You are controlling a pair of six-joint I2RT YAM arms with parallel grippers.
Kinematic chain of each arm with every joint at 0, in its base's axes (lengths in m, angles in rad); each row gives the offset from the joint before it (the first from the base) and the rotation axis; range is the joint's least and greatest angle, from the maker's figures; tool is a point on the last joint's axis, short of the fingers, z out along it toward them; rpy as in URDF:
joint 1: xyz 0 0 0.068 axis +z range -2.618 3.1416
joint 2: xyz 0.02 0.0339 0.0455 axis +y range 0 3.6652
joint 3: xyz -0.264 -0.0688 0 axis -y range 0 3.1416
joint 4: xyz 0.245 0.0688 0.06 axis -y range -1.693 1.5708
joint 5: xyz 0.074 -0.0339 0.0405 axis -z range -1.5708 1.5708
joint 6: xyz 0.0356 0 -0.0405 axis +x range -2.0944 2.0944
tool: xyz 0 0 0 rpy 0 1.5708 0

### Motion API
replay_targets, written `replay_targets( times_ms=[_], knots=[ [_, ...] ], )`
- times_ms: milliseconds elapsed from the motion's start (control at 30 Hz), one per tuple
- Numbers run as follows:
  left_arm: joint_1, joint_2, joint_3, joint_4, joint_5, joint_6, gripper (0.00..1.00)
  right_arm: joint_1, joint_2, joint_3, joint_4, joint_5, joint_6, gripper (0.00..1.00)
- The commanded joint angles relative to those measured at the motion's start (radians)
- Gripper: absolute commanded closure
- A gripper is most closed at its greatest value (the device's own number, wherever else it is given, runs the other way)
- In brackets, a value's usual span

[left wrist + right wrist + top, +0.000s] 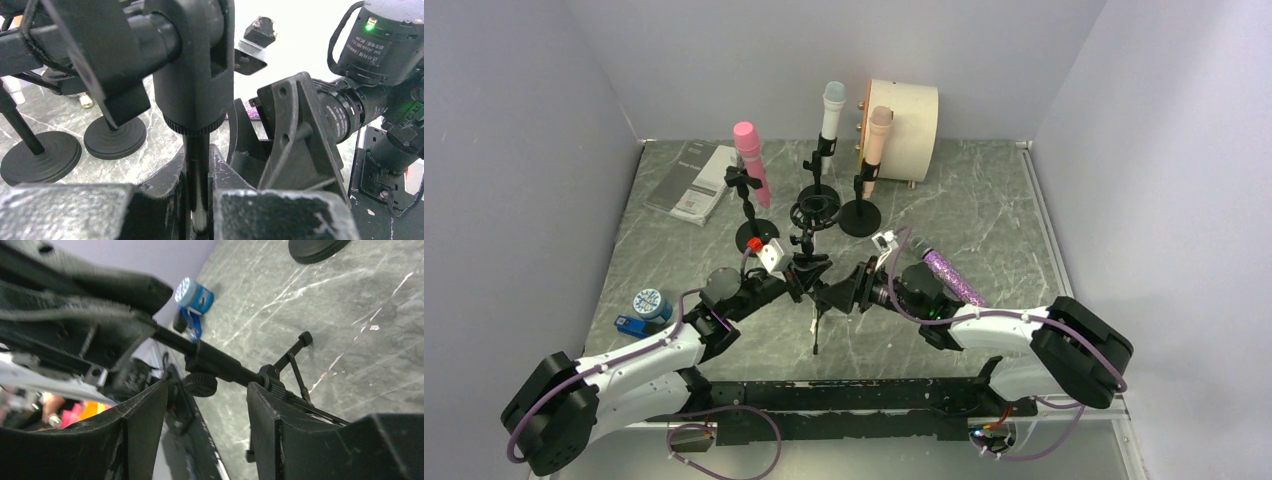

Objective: Attach the microphones to the stand

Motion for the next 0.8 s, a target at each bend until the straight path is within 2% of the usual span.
replay_targets(
  times_ms=[0,167,333,467,533,633,767],
  knots=[
    [-0.002,-0.003,0.032,0.017,0.018,-0.009,0.97,0.010,0.026,0.047,0.051,-0.098,-0.225,0.42],
    [-0.002,-0.002,0.034,0.012,0.024,-0.009,0.97,0.010,0.034,0.040,0.129,-0.030,-0.141,0.56],
    [-0.002,0.004,0.035,0.015,0.029,-0.008,0.97,0.010,0.036,0.030,0.159,0.045,-0.050,0.61],
    [-0.003,0.005,0.036,0.015,0.031,-0.009,0.97,0.010,0.035,0.034,0.142,0.064,0.025,0.87],
    [-0.003,0.005,0.035,0.015,0.030,-0.008,0.98,0.009,0.029,0.049,0.079,0.086,0.105,1.00],
    [-0.003,0.006,0.035,0.019,0.031,-0.007,0.97,0.000,0.029,0.042,0.000,0.131,0.300,1.00],
    [-0.002,0.007,0.027,0.032,0.025,-0.008,0.98,-0.008,0.059,-0.024,0.074,0.144,0.631,1.00]
  ],
)
